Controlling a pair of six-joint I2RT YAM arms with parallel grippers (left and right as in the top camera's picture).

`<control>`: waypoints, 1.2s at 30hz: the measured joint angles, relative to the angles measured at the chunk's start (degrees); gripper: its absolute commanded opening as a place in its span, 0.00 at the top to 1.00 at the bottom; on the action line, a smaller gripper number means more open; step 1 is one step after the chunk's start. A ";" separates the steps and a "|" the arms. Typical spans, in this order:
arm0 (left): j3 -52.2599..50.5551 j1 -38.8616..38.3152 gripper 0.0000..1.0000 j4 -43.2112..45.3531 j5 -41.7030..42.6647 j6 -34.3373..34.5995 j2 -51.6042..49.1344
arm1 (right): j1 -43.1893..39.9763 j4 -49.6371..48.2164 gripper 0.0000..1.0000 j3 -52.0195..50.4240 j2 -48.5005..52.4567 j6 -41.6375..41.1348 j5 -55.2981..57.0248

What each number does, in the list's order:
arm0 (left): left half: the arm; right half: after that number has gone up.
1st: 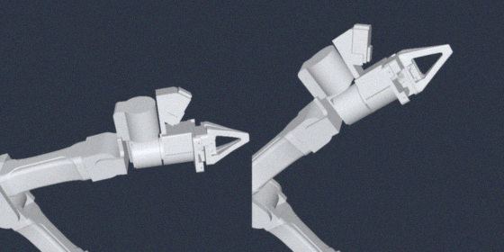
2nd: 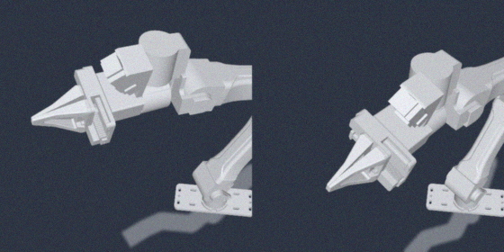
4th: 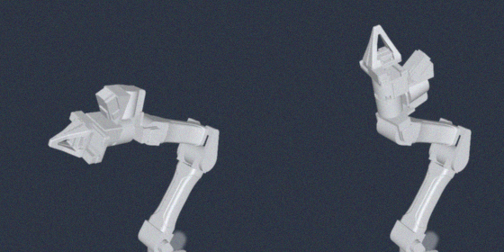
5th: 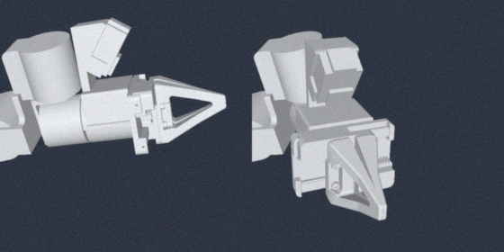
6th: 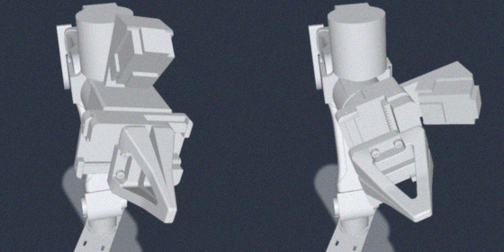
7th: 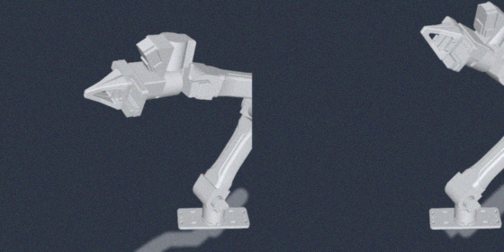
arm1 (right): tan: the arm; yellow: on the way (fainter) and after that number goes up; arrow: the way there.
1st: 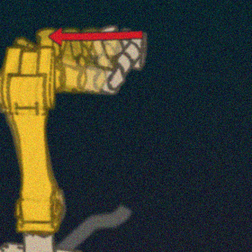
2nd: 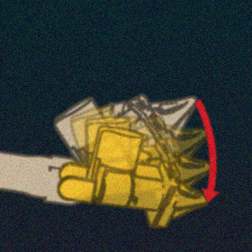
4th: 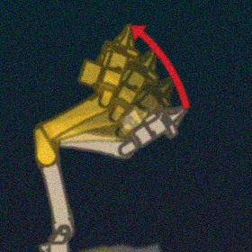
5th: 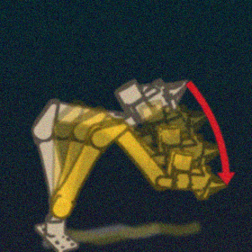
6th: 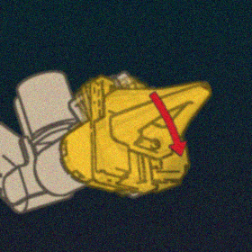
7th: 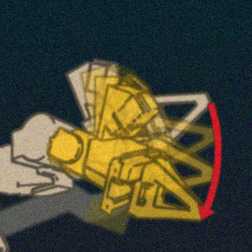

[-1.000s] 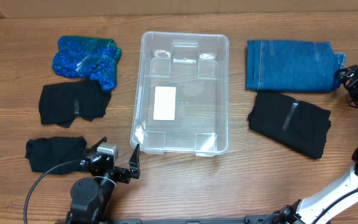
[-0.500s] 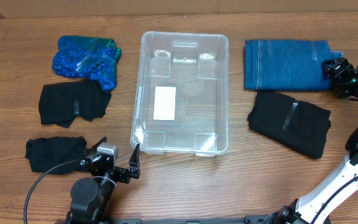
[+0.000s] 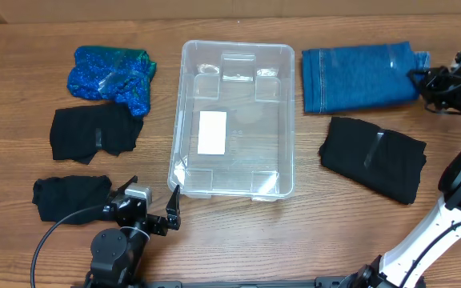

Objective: Pack container
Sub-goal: 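Lift the denim with the right gripper and lower it into the bin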

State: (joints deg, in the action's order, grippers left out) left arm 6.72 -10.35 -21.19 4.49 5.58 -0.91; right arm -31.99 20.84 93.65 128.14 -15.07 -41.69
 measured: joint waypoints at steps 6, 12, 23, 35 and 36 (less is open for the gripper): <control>0.00 0.00 0.00 -0.02 0.00 0.00 0.00 | 1.53 -4.68 0.96 0.22 -15.15 -0.31 -4.28; 0.00 0.00 0.00 -0.02 0.00 0.00 0.00 | 2.89 -13.33 0.96 5.07 -21.86 -9.40 -18.91; 0.00 0.00 0.00 -0.02 0.00 0.00 0.00 | 26.29 -13.11 0.96 12.46 -25.77 -12.79 -45.00; 0.00 0.00 0.00 0.02 0.00 0.00 0.00 | 37.75 28.65 0.97 12.41 -25.83 14.03 -11.37; 0.00 0.00 0.00 0.00 0.00 0.00 0.00 | 37.88 30.64 0.97 12.39 -25.83 17.09 -9.62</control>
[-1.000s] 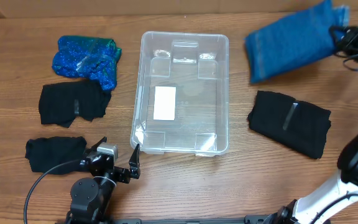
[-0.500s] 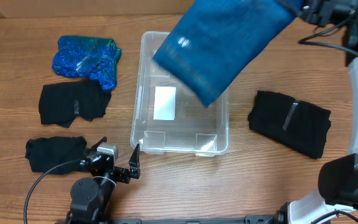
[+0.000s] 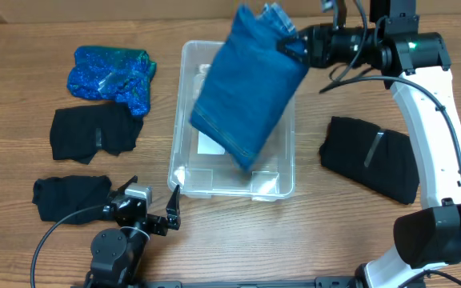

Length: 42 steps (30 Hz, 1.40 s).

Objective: Pack container
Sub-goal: 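Lift the denim with the right gripper and lower it into the bin, then release the denim and press it flat in the bin's lower half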

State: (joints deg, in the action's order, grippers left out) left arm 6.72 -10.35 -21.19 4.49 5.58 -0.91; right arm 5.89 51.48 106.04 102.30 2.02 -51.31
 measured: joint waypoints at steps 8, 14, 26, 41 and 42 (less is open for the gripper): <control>0.00 0.00 0.00 0.00 0.00 0.00 0.00 | 12.66 -1.14 0.97 -1.75 -0.02 15.63 9.88; 0.00 0.00 0.00 0.00 0.00 0.00 0.00 | 13.88 6.49 0.97 -4.81 -0.02 18.40 10.01; 0.00 0.00 0.00 0.00 0.00 0.00 0.00 | 13.64 2.58 0.96 -8.98 1.49 21.22 3.89; 0.00 0.00 0.00 0.00 0.00 0.00 0.00 | 13.68 5.68 0.00 6.27 1.09 11.21 20.35; 0.00 0.00 0.00 0.00 -0.02 0.00 0.00 | 13.70 6.25 0.00 6.49 0.44 10.19 21.84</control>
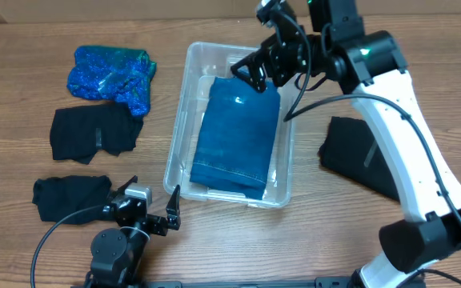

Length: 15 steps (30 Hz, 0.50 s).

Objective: Pack container
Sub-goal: 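Release the denim and press it flat in the bin's lower half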

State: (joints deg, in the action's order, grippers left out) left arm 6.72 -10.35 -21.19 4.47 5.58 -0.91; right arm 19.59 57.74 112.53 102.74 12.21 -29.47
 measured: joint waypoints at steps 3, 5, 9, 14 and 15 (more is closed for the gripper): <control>-0.02 0.00 0.00 -0.02 0.00 0.00 0.00 | 0.00 3.89 0.96 0.07 -0.87 -2.32 3.58; 0.00 0.00 0.00 0.00 0.02 0.00 0.00 | 0.48 5.55 0.96 -0.90 -0.87 -6.34 7.04; 0.00 0.00 0.00 0.00 0.00 0.00 0.00 | 4.31 3.58 0.96 -7.54 -0.04 -10.23 10.99; 0.00 0.00 0.00 0.00 0.00 0.00 0.00 | 13.90 -2.36 0.96 -17.64 2.05 -13.92 12.07; 0.00 0.00 0.00 0.00 0.02 0.00 0.00 | 15.17 -3.26 0.96 -18.75 2.78 -14.88 11.96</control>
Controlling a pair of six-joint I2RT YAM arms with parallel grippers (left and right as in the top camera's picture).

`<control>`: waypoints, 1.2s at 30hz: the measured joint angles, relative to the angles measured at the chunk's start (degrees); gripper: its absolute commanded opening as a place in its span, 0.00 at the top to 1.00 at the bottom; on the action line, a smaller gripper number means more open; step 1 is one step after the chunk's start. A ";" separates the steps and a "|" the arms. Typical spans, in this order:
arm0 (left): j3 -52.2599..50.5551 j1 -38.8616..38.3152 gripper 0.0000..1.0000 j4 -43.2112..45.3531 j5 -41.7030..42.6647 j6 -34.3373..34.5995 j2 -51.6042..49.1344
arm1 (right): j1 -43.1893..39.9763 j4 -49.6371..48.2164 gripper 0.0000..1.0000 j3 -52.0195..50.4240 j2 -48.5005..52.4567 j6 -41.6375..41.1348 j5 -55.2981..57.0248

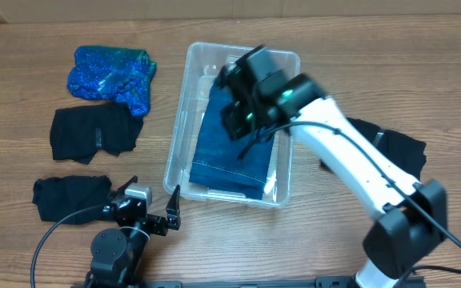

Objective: Pack container
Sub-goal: 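Release the denim and press it flat in the bin's lower half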

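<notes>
A clear plastic container (pixel 179 128) stands at the table's middle. A folded blue denim garment (pixel 229 156) lies flat inside it, filling most of the floor. My right arm reaches over the container from the right, and its gripper (pixel 237 118) points down onto the denim's upper half. The wrist body hides the fingers, so their state is unclear. My left gripper (pixel 150 204) rests at the front edge of the table, left of the container, open and holding nothing.
A shiny blue cloth (pixel 110 74) lies at the back left. Two black cloths (pixel 94 132) (pixel 69 197) lie in front of it. Another black cloth (pixel 398 156) lies right of the container, partly under my right arm.
My right gripper has moved from the container's far end down and forward over the denim's upper half. The arm now crosses the container's right wall. The denim lies as before.
The denim first lay right of the empty container with my right gripper at its far end. Then it hung from that gripper over the container. Then it lay flat inside, with the gripper just above its far edge. Now the gripper is low over it.
</notes>
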State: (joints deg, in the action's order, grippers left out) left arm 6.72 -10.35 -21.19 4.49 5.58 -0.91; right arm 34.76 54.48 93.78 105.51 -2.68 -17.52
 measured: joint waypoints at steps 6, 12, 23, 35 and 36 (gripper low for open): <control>0.00 0.00 0.00 0.00 -0.02 0.00 0.00 | 8.09 -5.55 0.96 -3.69 6.12 -4.20 -2.01; 0.00 0.00 0.00 0.00 0.00 0.00 0.00 | 8.94 -6.03 0.96 -3.78 12.87 -4.61 -1.20; 0.00 0.00 0.00 -0.02 0.00 0.00 0.00 | 9.49 2.01 0.96 -3.08 14.01 -4.81 6.49; 0.00 0.00 0.00 -0.02 -0.02 0.00 0.00 | 9.16 6.45 0.96 1.92 13.29 -6.91 9.01; 0.00 0.00 0.00 0.00 -0.02 0.00 0.00 | 8.92 6.69 0.96 2.84 12.22 -6.97 9.46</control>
State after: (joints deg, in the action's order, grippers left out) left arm 6.72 -10.35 -21.19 4.47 5.58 -0.91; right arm 43.68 61.17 96.62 117.73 -9.65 -8.05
